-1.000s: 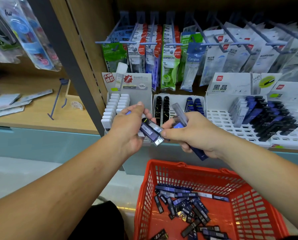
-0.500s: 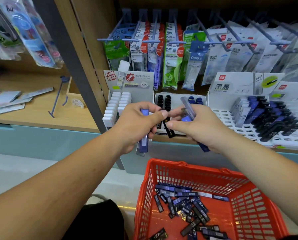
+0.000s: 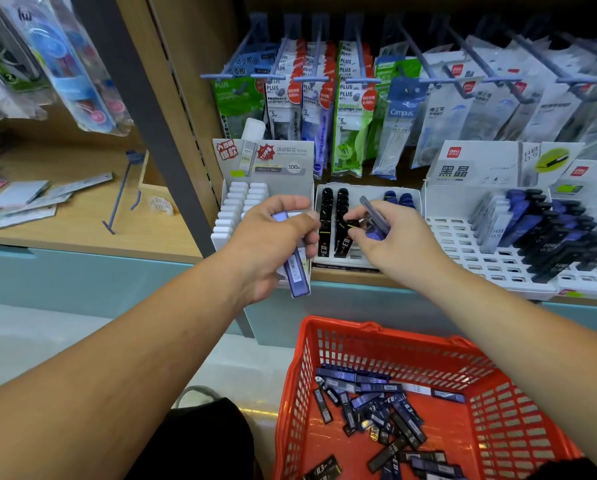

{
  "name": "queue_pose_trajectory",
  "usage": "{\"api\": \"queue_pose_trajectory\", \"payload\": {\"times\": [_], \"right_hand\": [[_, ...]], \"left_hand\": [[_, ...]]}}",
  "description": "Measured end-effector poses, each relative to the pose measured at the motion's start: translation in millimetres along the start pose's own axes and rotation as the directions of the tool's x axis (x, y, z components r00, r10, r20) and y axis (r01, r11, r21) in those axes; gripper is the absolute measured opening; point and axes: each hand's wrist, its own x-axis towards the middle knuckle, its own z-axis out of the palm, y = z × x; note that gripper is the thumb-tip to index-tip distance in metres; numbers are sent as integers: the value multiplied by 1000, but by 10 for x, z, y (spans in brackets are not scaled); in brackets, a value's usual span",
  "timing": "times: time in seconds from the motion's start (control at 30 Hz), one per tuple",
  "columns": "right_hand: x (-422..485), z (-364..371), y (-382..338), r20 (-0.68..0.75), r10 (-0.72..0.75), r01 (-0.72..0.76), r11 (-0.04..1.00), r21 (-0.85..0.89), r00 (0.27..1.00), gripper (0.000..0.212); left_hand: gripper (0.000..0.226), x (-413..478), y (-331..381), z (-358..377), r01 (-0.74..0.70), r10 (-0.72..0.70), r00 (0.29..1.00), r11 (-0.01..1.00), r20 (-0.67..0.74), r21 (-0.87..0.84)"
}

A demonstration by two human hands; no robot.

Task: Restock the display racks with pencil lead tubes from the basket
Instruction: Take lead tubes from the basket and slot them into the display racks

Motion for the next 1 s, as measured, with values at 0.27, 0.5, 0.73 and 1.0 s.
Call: {"api": "queue_pose_trajectory", "payload": {"times": [0.27,0.5,0.73,1.0], "right_hand": [[66,84,113,-33,10,-11,999,-39,999,31],[0,60,93,98,62,-34,964,-263,993,26],[-204,-148,-373,242,265,-339,874,349,933,36],[-443,-235,-524,505,283,-517,748,416,815,29]], "left_hand": [[12,35,-3,-13,-11,-1,998,985,-68,-175],[13,4,7,26,10,-20,999,977,-47,-212],[11,-58,55,177,-5,8,1000,965,13,-263],[25,-153,12,443,-1,6,1000,979,26,-202]]}}
